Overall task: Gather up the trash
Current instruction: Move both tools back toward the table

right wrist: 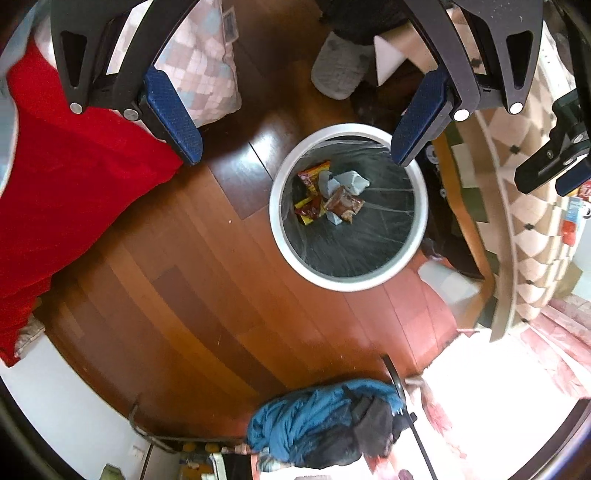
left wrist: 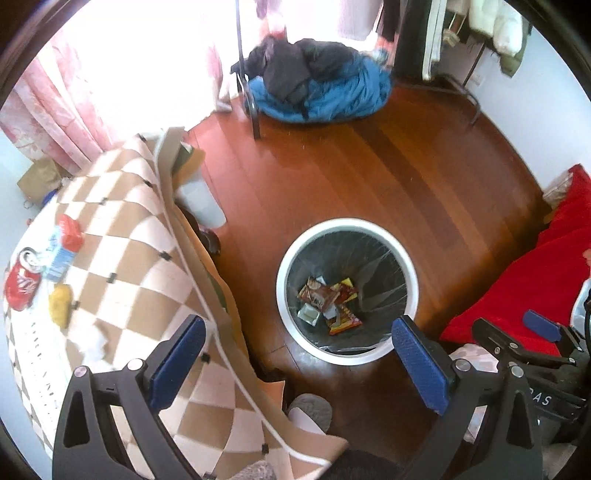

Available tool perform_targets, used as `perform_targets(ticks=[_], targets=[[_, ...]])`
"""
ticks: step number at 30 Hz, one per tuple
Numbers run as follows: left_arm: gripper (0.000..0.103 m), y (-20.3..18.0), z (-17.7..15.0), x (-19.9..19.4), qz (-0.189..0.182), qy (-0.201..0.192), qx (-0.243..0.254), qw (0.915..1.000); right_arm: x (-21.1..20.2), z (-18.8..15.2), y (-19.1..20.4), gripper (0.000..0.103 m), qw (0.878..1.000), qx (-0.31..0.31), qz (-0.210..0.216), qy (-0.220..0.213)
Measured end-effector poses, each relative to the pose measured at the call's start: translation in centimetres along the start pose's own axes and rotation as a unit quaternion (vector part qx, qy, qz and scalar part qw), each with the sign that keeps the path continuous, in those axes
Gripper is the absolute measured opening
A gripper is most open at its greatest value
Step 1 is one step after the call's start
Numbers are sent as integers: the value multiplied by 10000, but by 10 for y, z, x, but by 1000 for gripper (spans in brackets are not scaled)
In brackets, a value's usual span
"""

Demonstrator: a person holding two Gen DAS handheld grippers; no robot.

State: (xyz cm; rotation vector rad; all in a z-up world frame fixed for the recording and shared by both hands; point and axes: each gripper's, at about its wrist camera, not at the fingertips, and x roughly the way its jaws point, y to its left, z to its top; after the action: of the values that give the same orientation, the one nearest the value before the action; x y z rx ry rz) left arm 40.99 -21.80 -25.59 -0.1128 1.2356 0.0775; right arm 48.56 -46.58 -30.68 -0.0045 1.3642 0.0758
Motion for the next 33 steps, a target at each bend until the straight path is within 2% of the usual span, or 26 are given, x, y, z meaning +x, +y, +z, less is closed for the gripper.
perform_targets(ticks=[6,9,11,15,18,21,23,25,28,33], targets=[[103,33,-13,-71,110,-632,-324,9974,-70,-12,16,103,9979,164,362,-503],[103,72,-24,-103,179,-938,-670,9932,-108,-17,40,103,9951,106,584,-789],[103,109,-36,-117,322,-1082,-954,9890,-128,-20,62,103,9928,7,772,-911],[103,188,-71,-116,1028,-1118,-1388,9786,-146,-28,128,103,9881,-383,1191,-897],[103,247,-100,-89,1312,-708,-1703,9741,-132,-40,193,103,9839,-820,1421,-703],[103,293,-128,-59,1531,-311,-1922,9688,-98,-53,260,102,9793,-1218,1577,-360],[103,317,-145,-37,1601,-100,-2013,9663,-73,-61,299,93,9764,-1425,1615,-184],[103,334,-160,-20,1640,64,-2049,9649,-50,-67,333,80,9738,-1645,1569,-51],[103,352,-172,-7,1572,213,-2098,9648,-16,-71,376,78,9711,-1977,1334,24],[103,355,-166,5,1415,214,-1957,9702,21,-67,407,69,9689,-2206,1112,122]])
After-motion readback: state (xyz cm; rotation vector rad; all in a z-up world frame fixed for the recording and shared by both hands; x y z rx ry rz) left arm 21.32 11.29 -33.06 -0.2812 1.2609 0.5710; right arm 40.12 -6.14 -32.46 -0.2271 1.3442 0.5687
